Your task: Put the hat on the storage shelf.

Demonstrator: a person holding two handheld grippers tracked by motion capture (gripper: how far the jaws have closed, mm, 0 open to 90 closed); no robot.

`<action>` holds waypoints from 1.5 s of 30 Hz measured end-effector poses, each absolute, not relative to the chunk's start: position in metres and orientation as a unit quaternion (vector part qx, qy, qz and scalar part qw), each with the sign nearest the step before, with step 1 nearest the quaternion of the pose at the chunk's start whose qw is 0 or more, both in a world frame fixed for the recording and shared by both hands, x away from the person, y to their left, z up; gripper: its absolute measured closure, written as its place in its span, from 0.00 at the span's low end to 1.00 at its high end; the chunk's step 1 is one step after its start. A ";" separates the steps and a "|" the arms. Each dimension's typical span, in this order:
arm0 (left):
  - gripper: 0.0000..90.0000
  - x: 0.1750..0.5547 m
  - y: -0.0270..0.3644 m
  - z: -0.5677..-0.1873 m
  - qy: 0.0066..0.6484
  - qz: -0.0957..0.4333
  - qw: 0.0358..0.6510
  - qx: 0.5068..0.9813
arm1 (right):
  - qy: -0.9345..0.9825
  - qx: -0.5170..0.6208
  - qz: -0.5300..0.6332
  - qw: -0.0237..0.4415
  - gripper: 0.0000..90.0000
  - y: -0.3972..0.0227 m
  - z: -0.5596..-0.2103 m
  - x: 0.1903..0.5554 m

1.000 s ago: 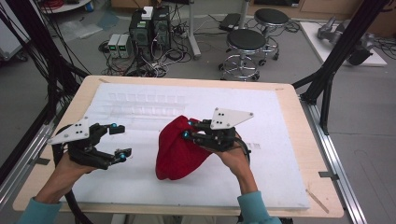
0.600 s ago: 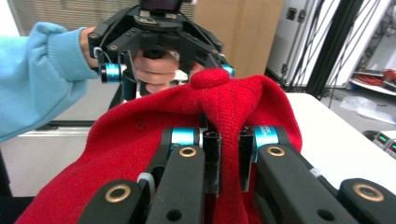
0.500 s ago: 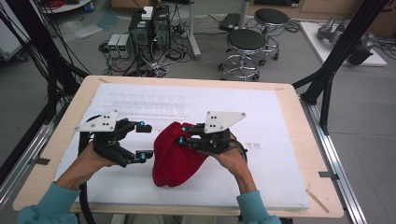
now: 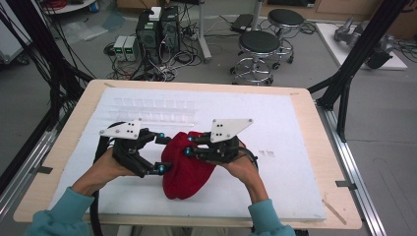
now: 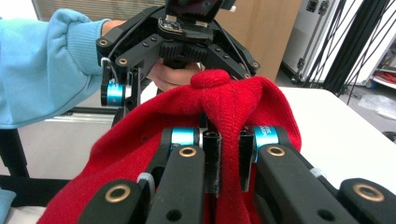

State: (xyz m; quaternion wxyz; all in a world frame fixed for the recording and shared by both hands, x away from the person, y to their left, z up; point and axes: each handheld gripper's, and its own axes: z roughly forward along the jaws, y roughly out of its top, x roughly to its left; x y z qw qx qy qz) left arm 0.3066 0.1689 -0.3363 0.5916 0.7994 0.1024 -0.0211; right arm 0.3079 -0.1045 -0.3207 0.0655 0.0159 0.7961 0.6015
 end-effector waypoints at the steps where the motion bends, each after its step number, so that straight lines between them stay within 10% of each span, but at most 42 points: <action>1: 0.21 0.307 0.168 -0.337 0.102 -0.023 0.591 0.800 | 0.797 0.017 0.601 0.065 0.96 -0.104 -0.321 0.308; 21: 0.90 0.300 0.166 -0.335 0.118 -0.033 0.564 0.817 | 0.798 0.021 0.598 0.075 0.90 -0.103 -0.321 0.309; 45: 0.92 0.298 0.187 -0.330 0.137 0.002 0.562 0.816 | 0.788 0.043 0.607 0.092 0.66 -0.117 -0.317 0.306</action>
